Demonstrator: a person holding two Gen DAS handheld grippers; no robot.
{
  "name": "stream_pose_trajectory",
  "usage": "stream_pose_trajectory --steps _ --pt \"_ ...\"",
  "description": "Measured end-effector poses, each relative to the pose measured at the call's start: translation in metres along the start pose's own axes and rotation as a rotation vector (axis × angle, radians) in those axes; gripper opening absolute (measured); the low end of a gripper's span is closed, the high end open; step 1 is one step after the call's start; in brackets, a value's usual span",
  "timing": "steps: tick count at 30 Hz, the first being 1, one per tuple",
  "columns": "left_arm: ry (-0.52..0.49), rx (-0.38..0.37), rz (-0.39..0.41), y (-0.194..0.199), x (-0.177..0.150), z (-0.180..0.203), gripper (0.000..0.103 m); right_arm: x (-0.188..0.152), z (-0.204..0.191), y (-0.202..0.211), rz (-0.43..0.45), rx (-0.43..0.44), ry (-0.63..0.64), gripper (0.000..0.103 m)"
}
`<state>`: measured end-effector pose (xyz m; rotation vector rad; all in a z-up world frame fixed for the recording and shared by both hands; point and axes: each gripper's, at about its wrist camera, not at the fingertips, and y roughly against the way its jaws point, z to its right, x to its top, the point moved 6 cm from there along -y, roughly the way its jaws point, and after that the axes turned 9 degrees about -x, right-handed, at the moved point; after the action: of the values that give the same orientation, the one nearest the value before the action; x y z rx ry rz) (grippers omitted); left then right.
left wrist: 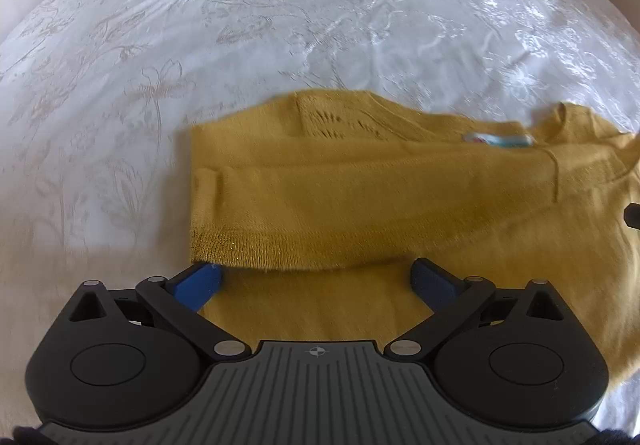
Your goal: Fold small clothes
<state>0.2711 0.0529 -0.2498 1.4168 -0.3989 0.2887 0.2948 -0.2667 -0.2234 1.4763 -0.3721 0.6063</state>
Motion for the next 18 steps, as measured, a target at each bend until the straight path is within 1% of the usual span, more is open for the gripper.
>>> stream_pose_trajectory --steps 5,10,13,18 --pt "-0.032 0.014 0.008 -0.009 0.027 -0.016 0.103 0.016 0.003 -0.023 0.000 -0.023 0.019 0.102" --pt "-0.043 0.006 0.005 -0.019 0.053 -0.031 0.103 0.037 0.016 -0.039 0.004 -0.036 -0.026 0.102" --pt "-0.031 0.003 0.003 -0.026 0.064 -0.038 0.103 0.047 0.024 -0.048 -0.012 -0.045 -0.081 0.102" --pt "0.017 0.013 0.009 -0.032 0.081 -0.052 0.103 0.057 0.039 -0.057 -0.040 -0.070 -0.153 0.102"
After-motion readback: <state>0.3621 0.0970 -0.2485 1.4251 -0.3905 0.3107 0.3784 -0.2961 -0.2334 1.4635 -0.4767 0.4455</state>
